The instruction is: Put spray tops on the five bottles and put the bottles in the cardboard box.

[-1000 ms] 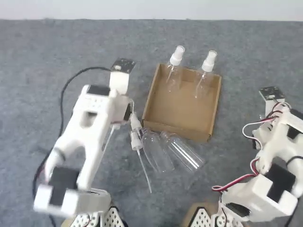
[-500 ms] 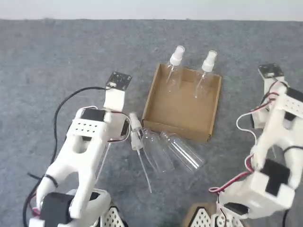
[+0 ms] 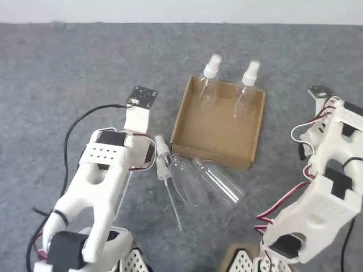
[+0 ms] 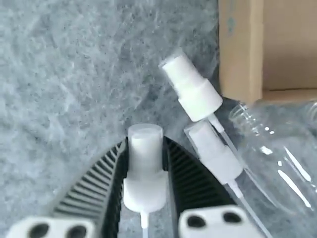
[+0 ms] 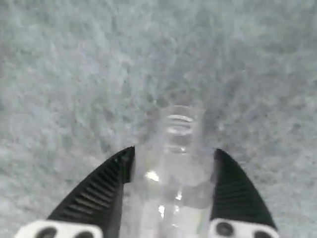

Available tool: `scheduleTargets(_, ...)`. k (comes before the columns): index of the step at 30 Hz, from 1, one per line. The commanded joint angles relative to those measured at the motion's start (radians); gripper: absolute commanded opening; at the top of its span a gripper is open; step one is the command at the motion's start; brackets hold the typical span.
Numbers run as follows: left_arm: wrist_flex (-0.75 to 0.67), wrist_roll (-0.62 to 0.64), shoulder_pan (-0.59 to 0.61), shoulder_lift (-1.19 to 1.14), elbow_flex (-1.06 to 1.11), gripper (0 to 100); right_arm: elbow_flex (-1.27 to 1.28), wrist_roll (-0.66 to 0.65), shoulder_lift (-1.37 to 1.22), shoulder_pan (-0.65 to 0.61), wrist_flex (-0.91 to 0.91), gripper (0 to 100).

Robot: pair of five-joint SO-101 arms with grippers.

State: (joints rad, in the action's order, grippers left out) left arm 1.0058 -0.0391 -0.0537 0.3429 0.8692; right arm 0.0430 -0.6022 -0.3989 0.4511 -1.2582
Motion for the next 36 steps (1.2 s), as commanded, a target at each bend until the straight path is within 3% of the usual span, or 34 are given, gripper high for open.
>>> scheduleTargets(1, -0.032, -0.006, 0.005, 0.040, -0.004, 1, -0.054, -0.097, 0.024, 0.013, -0.018, 7.2)
scheduleTargets(4, -0.032, -0.005, 0.005, 0.040, -0.004, 1, -0.060, -0.109, 0.027, 0.008, -0.018, 0.1)
scheduleTargets(10, -0.034, -0.005, 0.005, 0.038, 0.008, 11, -0.054, -0.161, 0.147, 0.002, -0.096, 0.6)
scheduleTargets(14, -0.034, -0.005, 0.005, 0.038, 0.010, 11, -0.052, -0.163, 0.265, -0.004, -0.154, 0.6)
scheduleTargets(23, -0.063, -0.008, 0.005, 0.029, -0.001, 12, 0.040, -0.164, 0.489, -0.148, -0.271, 0.6)
scheduleTargets(32, -0.068, -0.008, 0.006, -0.216, -0.105, 11, 0.127, -0.164, 0.759, -0.272, -0.394, 0.6)
scheduleTargets(36, -0.071, -0.008, 0.006, -0.293, -0.151, 6, 0.178, -0.157, 0.843, -0.331, -0.403, 0.6)
